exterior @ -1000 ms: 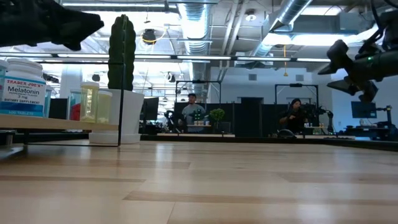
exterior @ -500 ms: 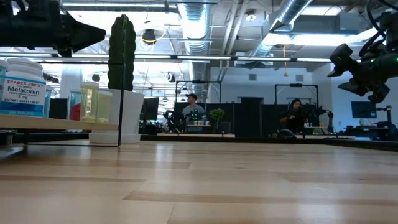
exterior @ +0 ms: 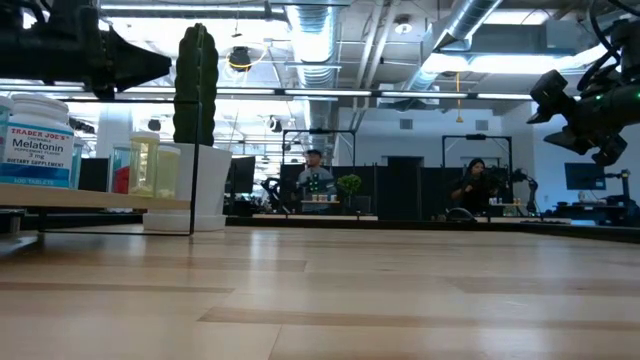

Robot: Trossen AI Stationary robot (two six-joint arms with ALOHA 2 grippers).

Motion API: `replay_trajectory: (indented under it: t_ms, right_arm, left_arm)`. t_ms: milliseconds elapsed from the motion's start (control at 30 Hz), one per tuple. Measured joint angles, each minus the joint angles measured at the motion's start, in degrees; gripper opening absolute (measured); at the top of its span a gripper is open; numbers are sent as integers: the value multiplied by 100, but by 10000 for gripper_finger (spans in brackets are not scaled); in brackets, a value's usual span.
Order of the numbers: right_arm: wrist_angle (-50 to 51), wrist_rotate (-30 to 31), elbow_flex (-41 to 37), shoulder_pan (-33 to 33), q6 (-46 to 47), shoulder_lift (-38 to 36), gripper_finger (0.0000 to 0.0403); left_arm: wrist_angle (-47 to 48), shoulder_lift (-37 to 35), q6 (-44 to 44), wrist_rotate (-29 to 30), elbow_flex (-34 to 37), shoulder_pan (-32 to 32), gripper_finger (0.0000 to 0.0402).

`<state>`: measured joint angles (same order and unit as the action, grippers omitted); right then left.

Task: Pick and place medicine bottles onto shelf by color
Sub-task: Return to Home Position

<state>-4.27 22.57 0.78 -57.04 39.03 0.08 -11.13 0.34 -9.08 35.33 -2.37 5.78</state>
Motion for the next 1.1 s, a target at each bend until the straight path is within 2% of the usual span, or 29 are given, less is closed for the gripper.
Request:
replay_trajectory:
  t_ms: [667, 1100]
  right_arm:
    - [0, 0, -2, 0, 0, 0, 249]
    - [0, 0, -4, 0, 0, 0, 249]
  left_arm:
    - [780, -2, 183, -60, -2, 0, 135]
    - [907, -4, 179, -34, -11, 0, 135]
